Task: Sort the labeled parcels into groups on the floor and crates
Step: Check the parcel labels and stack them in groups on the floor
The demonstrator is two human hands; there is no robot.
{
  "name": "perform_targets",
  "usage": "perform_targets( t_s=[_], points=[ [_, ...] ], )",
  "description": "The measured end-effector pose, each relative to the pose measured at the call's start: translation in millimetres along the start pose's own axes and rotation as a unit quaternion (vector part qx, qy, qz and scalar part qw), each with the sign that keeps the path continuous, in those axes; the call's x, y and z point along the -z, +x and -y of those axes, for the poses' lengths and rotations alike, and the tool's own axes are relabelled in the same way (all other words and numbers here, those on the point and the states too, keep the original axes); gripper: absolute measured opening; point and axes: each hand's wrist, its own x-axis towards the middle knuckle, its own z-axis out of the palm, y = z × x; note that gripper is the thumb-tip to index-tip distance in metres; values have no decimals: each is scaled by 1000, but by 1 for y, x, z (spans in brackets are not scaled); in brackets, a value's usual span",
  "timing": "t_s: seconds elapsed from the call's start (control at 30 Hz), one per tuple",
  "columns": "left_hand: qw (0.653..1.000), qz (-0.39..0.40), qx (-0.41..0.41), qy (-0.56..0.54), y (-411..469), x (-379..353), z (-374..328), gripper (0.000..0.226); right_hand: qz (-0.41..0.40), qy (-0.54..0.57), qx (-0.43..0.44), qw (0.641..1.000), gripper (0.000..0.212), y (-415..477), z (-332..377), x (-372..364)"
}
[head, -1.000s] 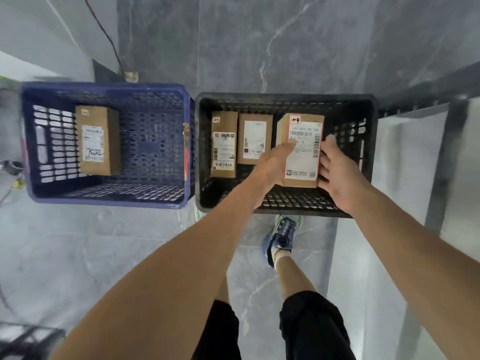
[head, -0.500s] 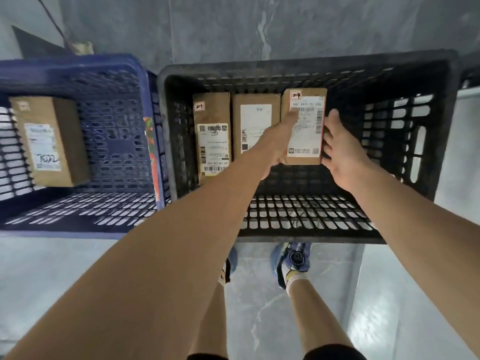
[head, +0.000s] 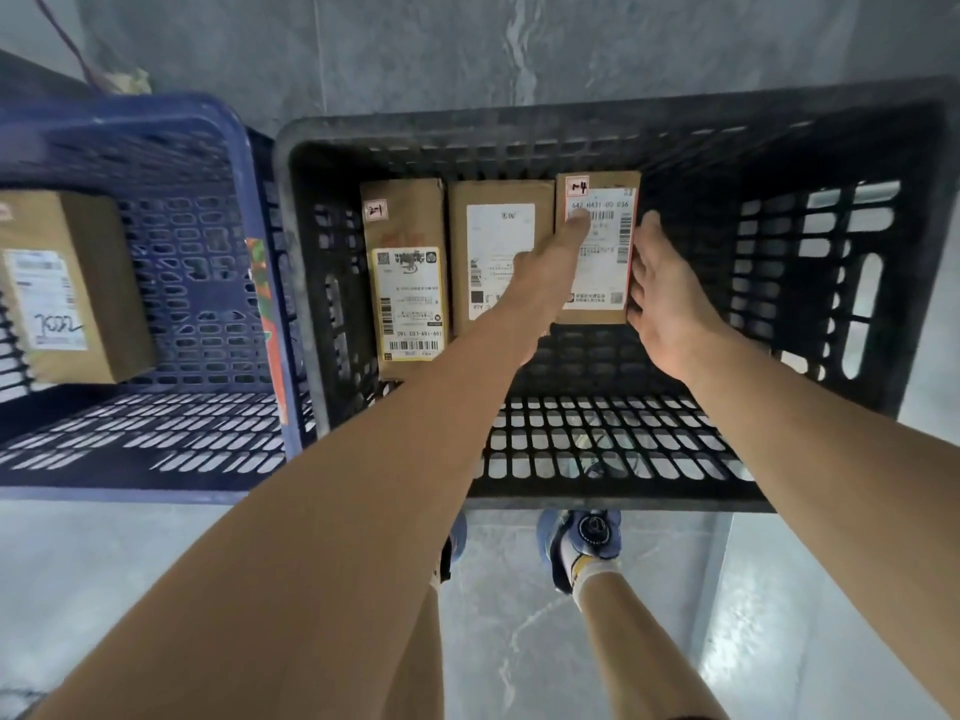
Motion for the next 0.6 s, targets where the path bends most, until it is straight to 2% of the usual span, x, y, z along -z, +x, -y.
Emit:
perform_targets(
  t_s=[0.13, 0.23, 0.3, 0.37, 0.47, 0.6],
  points=[
    [1000, 0, -16, 11, -25, 10, -11, 68, 10, -20, 9, 1000, 48, 1, -3, 0],
    [1000, 7, -25, 2, -38, 17, -16, 53, 7, -31, 4, 999, 48, -7, 2, 1],
    [1000, 0, -29, -2, -51, 23, -21, 42, 7, -31, 3, 999, 58, -15, 7, 0],
    [1000, -7, -27, -14, -68, 30, -25, 44, -5, -26, 13, 1000, 66, -26, 17, -3],
    [999, -18, -31, -39, -102, 39, -36, 67, -19, -9, 39, 999, 68, -55, 39, -9],
    [994, -24, -76, -70, -163, 45, -64, 71, -24, 31, 86, 996, 71, -114, 82, -16]
  ],
)
